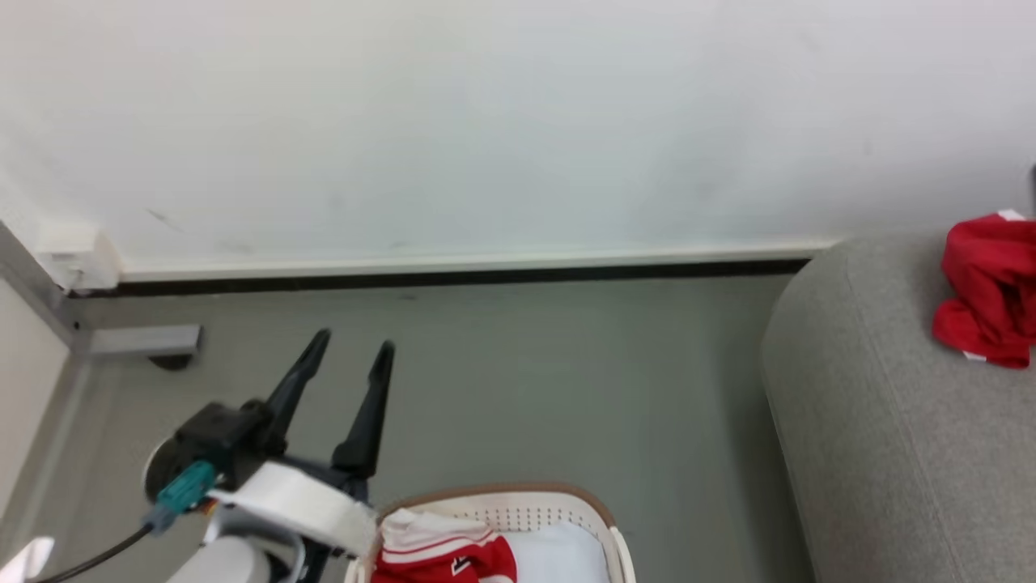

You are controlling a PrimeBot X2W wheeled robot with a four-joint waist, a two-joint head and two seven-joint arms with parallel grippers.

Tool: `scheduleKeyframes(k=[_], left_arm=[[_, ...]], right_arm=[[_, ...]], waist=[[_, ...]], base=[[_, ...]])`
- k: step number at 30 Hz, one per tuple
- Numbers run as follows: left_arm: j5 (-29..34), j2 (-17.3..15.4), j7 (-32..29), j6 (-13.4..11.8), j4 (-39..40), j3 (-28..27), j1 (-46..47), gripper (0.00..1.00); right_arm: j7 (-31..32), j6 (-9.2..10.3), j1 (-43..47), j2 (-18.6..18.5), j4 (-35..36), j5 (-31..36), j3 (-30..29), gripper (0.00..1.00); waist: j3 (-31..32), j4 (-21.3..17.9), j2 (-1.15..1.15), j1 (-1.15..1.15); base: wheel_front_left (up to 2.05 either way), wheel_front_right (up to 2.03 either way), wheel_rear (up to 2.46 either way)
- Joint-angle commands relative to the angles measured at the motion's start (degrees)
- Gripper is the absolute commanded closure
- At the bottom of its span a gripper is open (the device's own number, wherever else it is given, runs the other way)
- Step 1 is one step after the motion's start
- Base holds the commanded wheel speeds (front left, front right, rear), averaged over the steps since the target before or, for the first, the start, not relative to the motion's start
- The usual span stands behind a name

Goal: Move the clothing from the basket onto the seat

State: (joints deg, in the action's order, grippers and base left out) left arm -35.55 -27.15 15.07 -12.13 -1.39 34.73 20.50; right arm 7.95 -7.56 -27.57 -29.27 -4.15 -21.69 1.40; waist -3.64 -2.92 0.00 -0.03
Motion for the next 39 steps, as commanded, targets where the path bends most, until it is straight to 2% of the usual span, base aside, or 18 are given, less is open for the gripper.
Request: scheduleKeyframes(k=[1, 5, 8, 13, 19, 20, 31, 39], left_arm=[[-0.4, -0.9, 0.1, -1.1, 0.7, -1.8, -3.2, 0.00], [-0.6, -1.1, 0.1, -3.0, 2.6, -6.0, -8.5, 0.00], [1.2, -0.7, 0.1, -2.9, 3.1, -8.0, -11.3, 0.00], [4.3, 2.0, 0.1, -2.7, 3.4, -11.6, -14.7, 0.00], [7.6, 7.5, 0.1, 0.0, 3.7, -19.1, -19.5, 0.00], [7.6, 7.5, 0.1, 0.0, 3.7, -19.1, -19.5, 0.00], [13.9, 13.2, 0.1, 6.4, 0.2, -25.4, -20.7, 0.00], [16.6, 15.7, 0.1, 9.2, -1.5, -28.1, -20.6, 0.00]], right_arm=[[-1.1, 0.14, 4.3, 2.9, 1.3, 1.4, -0.2, 0.00], [-4.4, 0.14, 11.1, 9.6, 4.6, 3.7, -0.8, 0.00], [-8.5, 0.14, 16.3, 15.3, 5.8, 4.6, -1.6, 0.00], [-15.4, 0.14, 23.4, 21.0, 3.5, 6.8, -0.9, 0.00], [-19.9, 0.14, 26.8, 23.4, 1.7, 9.7, 1.8, 0.00], [-19.9, 0.14, 26.8, 23.4, 1.7, 9.7, 1.8, 0.00], [-22.3, 0.14, 25.7, 25.5, 0.7, 10.9, 3.1, 0.00], [-22.6, 0.14, 24.8, 25.9, 0.3, 11.0, 3.6, 0.00]], waist=[[3.1, 1.5, 0.00, 0.03], [3.9, 2.0, 0.00, 0.03], [4.1, 2.3, 0.00, 0.03], [4.1, 2.6, 0.00, 0.03], [3.5, 1.4, 0.00, 0.03], [3.5, 1.4, 0.00, 0.03], [1.8, 0.3, 0.00, 0.03], [1.7, -0.5, 0.00, 0.03]], base=[[0.00, 0.00, 0.00], [0.00, 0.00, 0.00], [0.00, 0.00, 0.00], [0.00, 0.00, 0.00], [0.00, 0.00, 0.00], [0.00, 0.00, 0.00], [0.00, 0.00, 0.00], [0.00, 0.00, 0.00]])
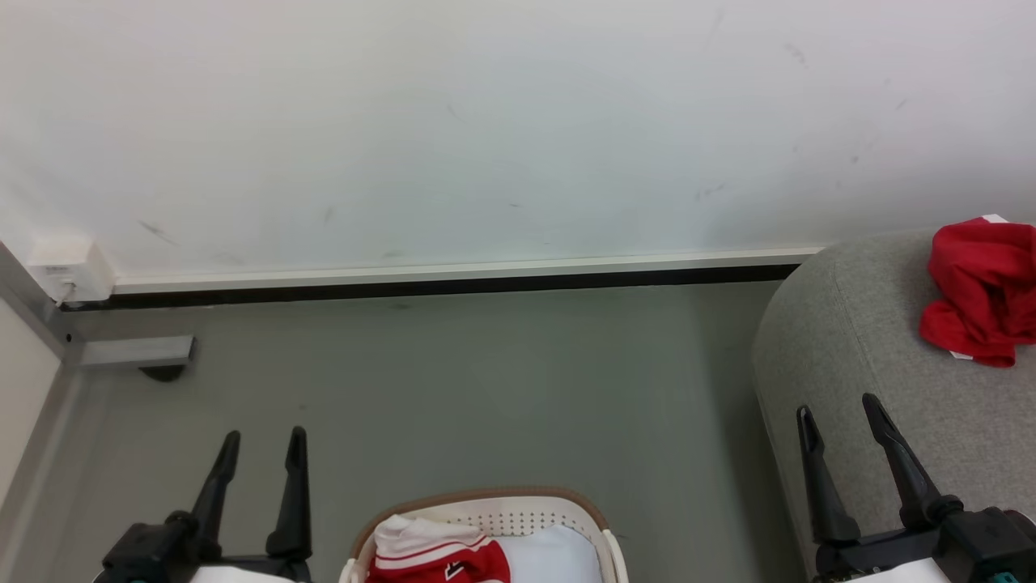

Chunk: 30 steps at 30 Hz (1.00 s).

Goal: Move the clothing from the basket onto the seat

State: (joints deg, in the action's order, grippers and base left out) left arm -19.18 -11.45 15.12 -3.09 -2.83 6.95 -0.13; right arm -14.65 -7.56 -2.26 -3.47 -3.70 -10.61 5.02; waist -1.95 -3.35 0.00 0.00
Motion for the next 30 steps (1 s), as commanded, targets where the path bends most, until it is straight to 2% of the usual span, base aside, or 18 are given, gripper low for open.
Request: scheduleKeyframes(k=[1, 7, 13, 23, 27, 30], left_arm=[[0.6, 0.2, 0.0, 0.4, -0.2, -0.5, 0.1, 0.00], [2.0, 1.2, 0.0, 2.6, -1.2, -0.5, 2.2, 0.00], [3.6, 0.2, -0.1, 4.6, -5.0, 1.3, 6.9, 0.00], [5.4, -0.7, -3.5, 7.6, -18.5, 5.5, 16.9, 0.00], [6.7, -0.8, -2.8, 8.8, -23.5, 8.1, 21.4, 0.00], [7.6, -2.3, -2.5, 9.6, -28.0, 10.7, 24.4, 0.00]], right_arm=[[-0.1, 0.14, -0.8, 0.1, -0.2, -0.1, 0.1, 0.00], [-0.1, 0.14, -3.7, -0.9, -0.4, 0.3, 2.5, 0.00], [-0.3, 0.15, -6.0, -0.6, 0.9, 0.8, 0.9, 0.00], [-0.6, 0.15, -9.7, 0.4, 3.3, 1.4, -1.6, 0.00], [-0.6, 0.15, -11.6, 0.6, 5.0, 1.6, -2.4, 0.00], [-0.6, 0.15, -14.2, 0.6, 5.7, 2.2, -1.7, 0.00]], waist=[[-0.1, -0.3, 0.00, 0.00], [-2.9, -1.8, 0.00, 0.00], [-8.3, -3.1, 0.00, 0.00], [-18.8, -5.6, 0.00, 0.00], [-23.4, -6.7, 0.00, 0.00], [-27.3, -8.0, 0.00, 0.00]], base=[[0.00, 0.00, 0.00], [0.00, 0.00, 0.00], [0.00, 0.00, 0.00], [0.00, 0.00, 0.00], [0.00, 0.00, 0.00], [0.00, 0.00, 0.00]])
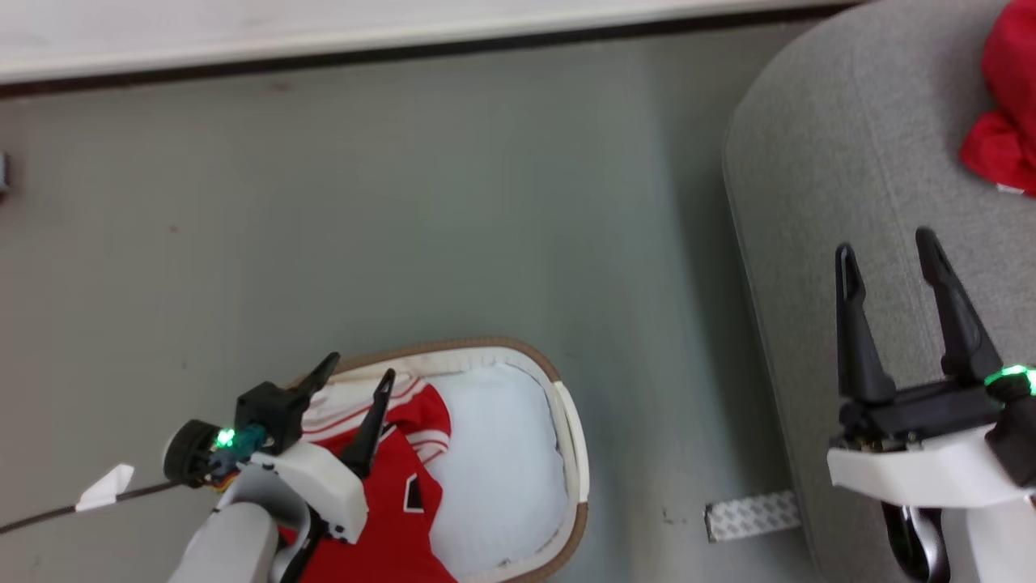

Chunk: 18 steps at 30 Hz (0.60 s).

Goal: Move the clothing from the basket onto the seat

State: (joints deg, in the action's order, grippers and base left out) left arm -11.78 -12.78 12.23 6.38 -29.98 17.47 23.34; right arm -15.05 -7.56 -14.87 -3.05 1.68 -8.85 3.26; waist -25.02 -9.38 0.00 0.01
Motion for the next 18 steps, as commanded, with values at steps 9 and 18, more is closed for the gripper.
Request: scheduleKeyframes(k=[9, 18], left_arm=[[3.5, -2.3, 0.3, 1.1, -16.1, 9.0, 10.2, 0.00], [4.4, -3.5, 0.4, 1.0, -28.9, 15.5, 18.1, 0.00]], right_arm=[[-0.1, 0.15, -7.3, 0.2, 3.2, -1.8, -0.5, 0.00], [-0.1, 0.15, -9.8, 0.2, 5.9, -4.4, 0.1, 0.00]], waist=[[-12.4, -3.8, 0.00, -0.01], [-19.5, -6.4, 0.00, -0.01]], base=[[0.00, 0.00, 0.00], [0.00, 0.00, 0.00]])
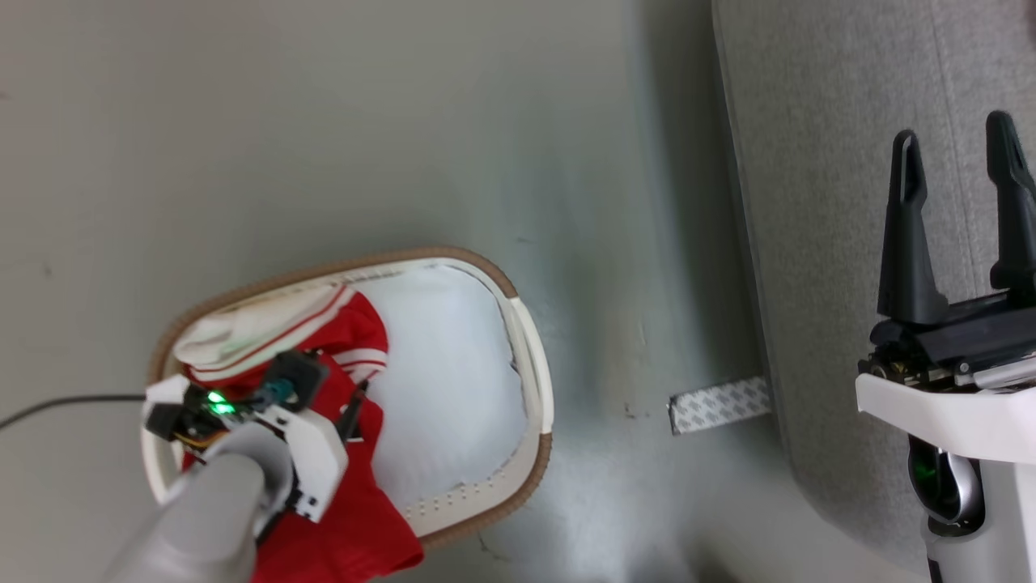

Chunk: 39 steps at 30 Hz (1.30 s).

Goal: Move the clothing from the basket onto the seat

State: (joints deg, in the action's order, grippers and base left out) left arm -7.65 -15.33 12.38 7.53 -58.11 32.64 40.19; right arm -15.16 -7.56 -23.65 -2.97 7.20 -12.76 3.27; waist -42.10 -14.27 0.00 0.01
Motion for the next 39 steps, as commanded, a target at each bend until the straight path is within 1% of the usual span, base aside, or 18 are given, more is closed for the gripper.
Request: scheduleKeyframes(k=[1, 5, 9, 12, 14, 17, 20, 21, 23, 25, 27, 31, 35, 39], left_arm=[[0.2, -1.5, 0.2, -0.2, -1.7, 1.0, 2.0, 0.00], [-0.7, -2.9, -1.9, -0.2, -5.5, 3.9, 4.6, 0.00], [-2.6, -4.4, -3.0, -0.1, -7.6, 7.6, 6.3, 0.00], [-3.3, -5.3, -6.0, -0.1, -9.2, 11.2, 6.5, 0.00], [-3.2, -5.6, -8.2, -0.1, -9.6, 15.2, 6.2, 0.00], [-6.1, -6.3, -11.3, 0.1, -9.5, 19.7, 5.9, 0.00], [-9.1, -7.0, -12.4, 0.0, -8.5, 21.9, 7.2, 0.00], [-10.0, -7.2, -12.5, 0.0, -8.1, 22.6, 7.7, 0.29], [-11.6, -7.4, -12.0, 0.0, -7.6, 23.4, 8.4, 1.00], [-13.5, -7.2, -12.1, 0.0, -7.5, 23.9, 8.3, 1.00], [-13.8, -7.3, -12.0, 0.0, -7.5, 24.5, 8.3, 1.00], [-16.2, -7.3, -9.3, 0.0, -7.2, 25.7, 8.0, 1.00], [-18.2, -5.6, -5.7, -0.1, -7.9, 25.6, 6.9, 1.00], [-20.8, -3.1, -1.0, -0.3, -9.4, 24.1, 4.3, 1.00]], right_arm=[[0.0, 0.15, -1.1, 0.1, 0.9, -0.9, 0.1, 0.00], [0.0, 0.15, -1.3, 0.1, 1.8, -2.4, 0.6, 0.00], [0.0, 0.15, -1.2, 0.1, 2.0, -3.4, 0.9, 0.00], [0.0, 0.15, -1.1, 0.1, 1.7, -4.0, 1.1, 0.00], [0.0, 0.15, -1.4, 0.1, 1.5, -4.2, 1.5, 0.00], [0.0, 0.15, -1.8, 0.1, 1.4, -4.4, 1.7, 0.00], [0.0, 0.15, -1.8, 0.1, 1.6, -4.5, 1.3, 0.00], [0.0, 0.15, -1.7, 0.1, 1.6, -4.5, 1.2, 0.00], [0.0, 0.15, -1.7, 0.1, 1.2, -4.4, 1.0, 0.00], [0.0, 0.15, -1.7, 0.1, 0.9, -4.2, 1.1, 0.00], [0.0, 0.15, -2.0, 0.1, 0.9, -4.5, 1.3, 0.00], [0.0, 0.15, -2.2, 0.1, 1.2, -3.8, 1.3, 0.00], [0.0, 0.15, -1.7, 0.1, 0.5, -2.3, 0.7, 0.00], [0.0, 0.15, -0.8, 0.1, -0.8, -1.5, 1.2, 0.00]], waist=[[-3.2, -1.9, 0.00, -0.01], [-5.8, -3.2, 0.00, -0.01], [-7.5, -4.6, 0.00, -0.01], [-8.4, -5.4, 0.00, -0.01], [-8.8, -6.1, 0.00, -0.01], [-9.3, -7.0, 0.00, -0.01], [-9.5, -7.3, 0.00, -0.01], [-9.5, -7.3, 0.00, -0.01], [-9.2, -7.1, 0.00, -0.01], [-8.6, -6.9, 0.00, -0.01], [-8.2, -6.8, 0.00, -0.01], [-5.7, -6.1, 0.00, -0.01], [-1.2, -4.4, 0.00, -0.01], [5.1, -3.0, 0.00, -0.01]], base=[[0.00, 0.00, 0.00], [0.00, 0.00, 0.00], [0.00, 0.00, 0.00], [0.00, 0.00, 0.00], [0.00, 0.00, 0.00], [0.00, 0.00, 0.00], [0.00, 0.00, 0.00], [0.00, 0.00, 0.00], [0.00, 0.00, 0.00], [0.00, 0.00, 0.00], [0.00, 0.00, 0.00], [0.00, 0.00, 0.00], [0.00, 0.00, 0.00], [0.00, 0.00, 0.00]])
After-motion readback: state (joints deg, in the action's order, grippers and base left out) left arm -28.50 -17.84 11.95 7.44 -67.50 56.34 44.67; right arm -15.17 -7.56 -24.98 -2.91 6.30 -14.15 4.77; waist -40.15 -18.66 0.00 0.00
